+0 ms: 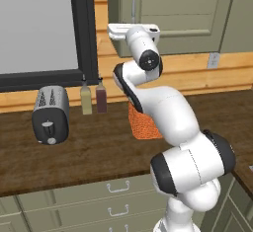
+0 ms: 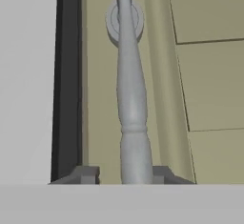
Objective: Open the cabinet, pick up the bread from the cabinet and place it in the basket. Then move the basket to the dining counter.
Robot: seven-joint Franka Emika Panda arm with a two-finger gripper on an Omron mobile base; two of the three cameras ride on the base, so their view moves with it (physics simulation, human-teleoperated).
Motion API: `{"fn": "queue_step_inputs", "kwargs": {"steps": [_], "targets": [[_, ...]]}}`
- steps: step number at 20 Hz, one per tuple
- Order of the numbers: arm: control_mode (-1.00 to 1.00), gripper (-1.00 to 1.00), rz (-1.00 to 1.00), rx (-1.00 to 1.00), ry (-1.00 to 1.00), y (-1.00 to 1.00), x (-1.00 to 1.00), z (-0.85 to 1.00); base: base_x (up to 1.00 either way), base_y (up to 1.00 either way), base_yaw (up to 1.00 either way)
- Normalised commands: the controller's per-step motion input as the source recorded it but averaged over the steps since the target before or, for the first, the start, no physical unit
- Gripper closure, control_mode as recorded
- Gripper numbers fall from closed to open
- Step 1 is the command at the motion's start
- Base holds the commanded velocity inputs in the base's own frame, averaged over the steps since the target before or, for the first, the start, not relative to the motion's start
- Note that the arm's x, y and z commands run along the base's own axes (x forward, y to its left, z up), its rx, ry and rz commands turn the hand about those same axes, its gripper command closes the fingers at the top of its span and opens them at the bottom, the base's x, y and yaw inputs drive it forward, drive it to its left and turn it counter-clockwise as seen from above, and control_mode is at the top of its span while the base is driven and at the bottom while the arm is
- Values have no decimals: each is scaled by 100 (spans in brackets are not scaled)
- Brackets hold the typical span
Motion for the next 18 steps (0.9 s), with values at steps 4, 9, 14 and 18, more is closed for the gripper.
{"fn": "queue_step_inputs", "kwargs": {"steps": [4,9,14,18], "targets": [[-100,100,0,0,1,0,0,0,0,0,0],[-100,100,0,0,1,0,-4,10,0,0,0],[-100,100,-7,0,0,-16,-82,35,0,0,0],[-100,100,-15,0,0,-45,-100,32,0,0,0]]}}
